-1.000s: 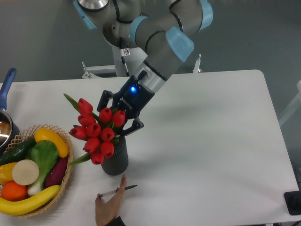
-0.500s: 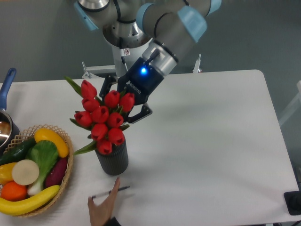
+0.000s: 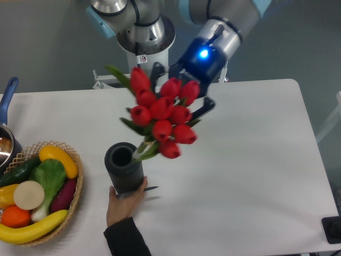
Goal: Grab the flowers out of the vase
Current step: 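Raise the tulip bouquet higher, carrying it away from the vase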
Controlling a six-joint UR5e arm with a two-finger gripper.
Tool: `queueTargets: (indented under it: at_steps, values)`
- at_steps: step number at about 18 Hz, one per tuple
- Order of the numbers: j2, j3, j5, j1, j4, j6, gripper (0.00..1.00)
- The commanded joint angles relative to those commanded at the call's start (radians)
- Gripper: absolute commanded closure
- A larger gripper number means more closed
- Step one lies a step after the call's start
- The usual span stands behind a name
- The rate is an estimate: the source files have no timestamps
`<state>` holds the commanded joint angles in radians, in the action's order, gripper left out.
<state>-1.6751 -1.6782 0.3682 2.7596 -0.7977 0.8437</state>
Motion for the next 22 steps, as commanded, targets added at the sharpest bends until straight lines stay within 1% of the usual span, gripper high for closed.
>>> queueTargets:
  at_steps: [4, 9, 12, 16, 22]
  values:
    - [-0.002, 0.008, 0.002, 0.051, 0.002, 0.014, 0.53]
    - [-0.015, 0.002, 0.003, 0.086, 0.005, 0.1, 0.53]
    - [-0.025, -0.005, 0.006, 0.087, 0.003, 0.147, 0.53]
    - [-0.04, -0.014, 0.008, 0.081, 0.003, 0.156, 0.53]
    - [-0.034, -0.031, 0.008, 0.081, 0.003, 0.153, 0.53]
